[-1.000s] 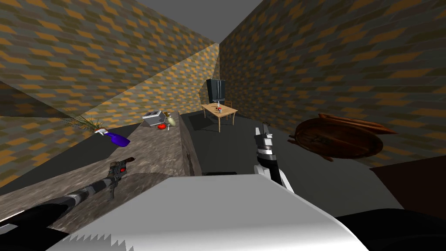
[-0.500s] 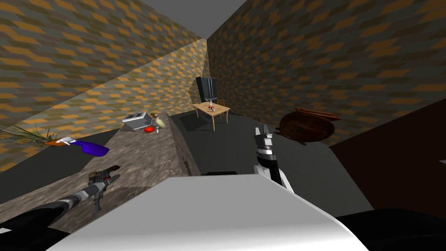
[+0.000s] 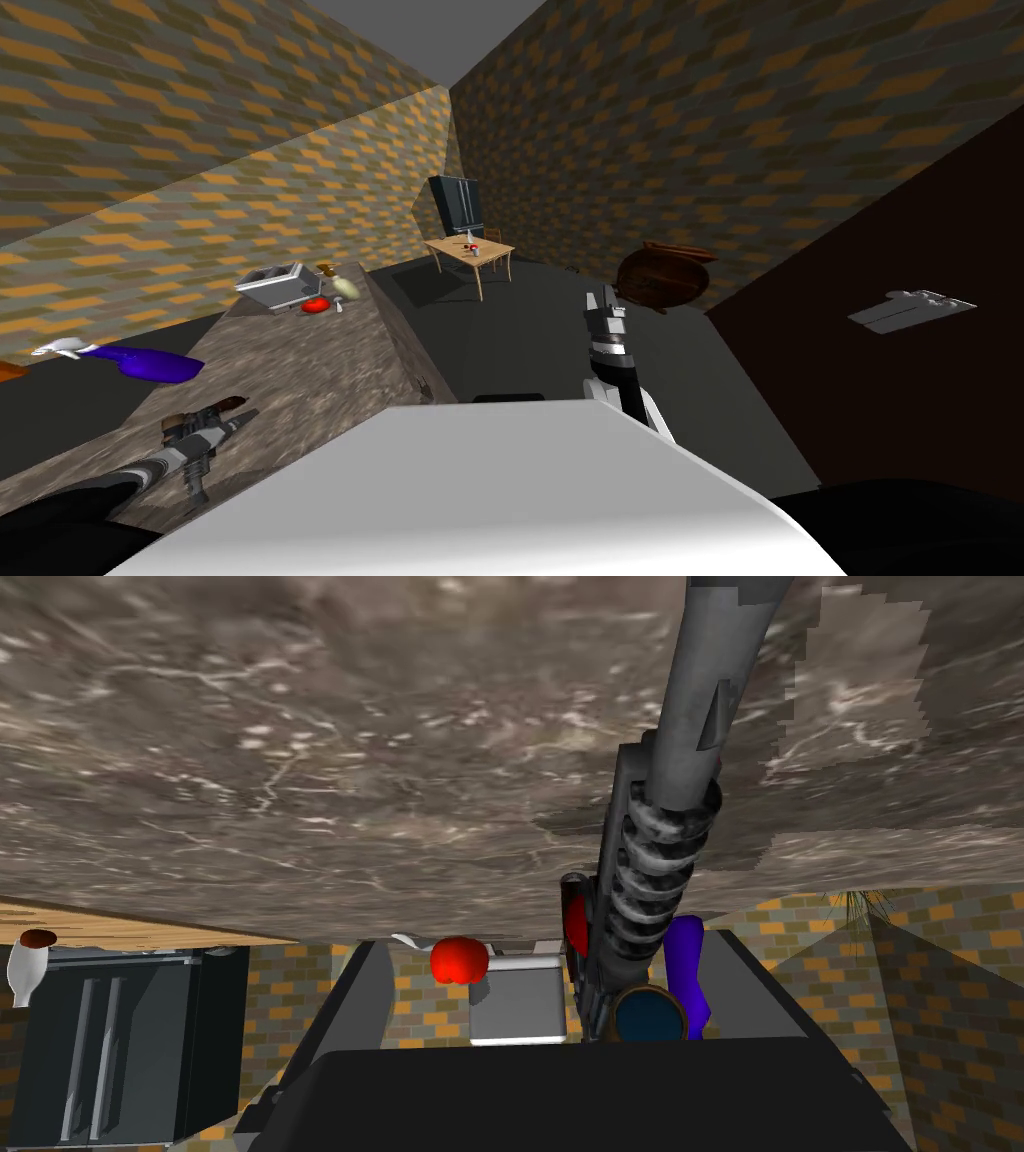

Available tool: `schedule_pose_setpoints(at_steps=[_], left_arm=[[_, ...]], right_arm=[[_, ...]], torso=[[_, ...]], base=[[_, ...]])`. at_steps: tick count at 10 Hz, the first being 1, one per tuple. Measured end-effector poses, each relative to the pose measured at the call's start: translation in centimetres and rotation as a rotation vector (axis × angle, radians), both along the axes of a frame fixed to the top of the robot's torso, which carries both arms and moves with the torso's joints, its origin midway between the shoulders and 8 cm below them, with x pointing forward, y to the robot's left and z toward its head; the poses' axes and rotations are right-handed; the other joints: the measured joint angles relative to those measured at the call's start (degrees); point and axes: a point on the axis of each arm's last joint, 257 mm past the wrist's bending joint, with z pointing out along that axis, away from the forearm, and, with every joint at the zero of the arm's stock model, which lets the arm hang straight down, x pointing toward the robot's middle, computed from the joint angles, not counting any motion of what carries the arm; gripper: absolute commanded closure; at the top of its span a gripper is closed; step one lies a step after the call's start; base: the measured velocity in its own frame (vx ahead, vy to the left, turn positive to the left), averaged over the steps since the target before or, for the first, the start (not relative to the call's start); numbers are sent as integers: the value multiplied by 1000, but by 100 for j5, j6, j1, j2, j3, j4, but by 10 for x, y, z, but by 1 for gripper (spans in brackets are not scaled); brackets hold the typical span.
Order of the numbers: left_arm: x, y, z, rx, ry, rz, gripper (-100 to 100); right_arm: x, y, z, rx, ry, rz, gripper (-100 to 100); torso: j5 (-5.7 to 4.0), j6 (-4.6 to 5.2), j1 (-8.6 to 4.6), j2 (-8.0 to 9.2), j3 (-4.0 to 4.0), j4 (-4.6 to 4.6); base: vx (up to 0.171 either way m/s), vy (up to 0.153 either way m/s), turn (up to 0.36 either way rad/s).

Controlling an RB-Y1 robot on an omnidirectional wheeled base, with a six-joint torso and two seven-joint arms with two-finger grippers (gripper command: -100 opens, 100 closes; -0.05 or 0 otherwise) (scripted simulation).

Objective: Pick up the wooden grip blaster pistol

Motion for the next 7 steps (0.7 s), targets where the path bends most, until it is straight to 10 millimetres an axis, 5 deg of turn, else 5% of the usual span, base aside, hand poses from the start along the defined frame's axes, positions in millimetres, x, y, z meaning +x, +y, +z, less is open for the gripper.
schedule_pose_setpoints(at_steps=[1,2,6,7], left_arm=[[-6,6,-1,1,0,28,-100],[-7,6,-1,1,-1,32,100],[-7,7,-1,1,0,33,100],[-7,7,-1,1,0,34,0]], right_arm=[[0,0,0,0,0,0,0],[0,0,0,0,0,0,0],[0,0,0,0,0,0,0],[0,0,0,0,0,0,0]], torso=[[1,-2,1,9,5,2],[2,-8,4,-13,-6,-1],[5,-3,9,-54,-30,-12],[4,-2,9,-54,-31,-12]], base=[[-77,-2,-48],[-13,0,10],[-2,1,3],[0,0,0]])
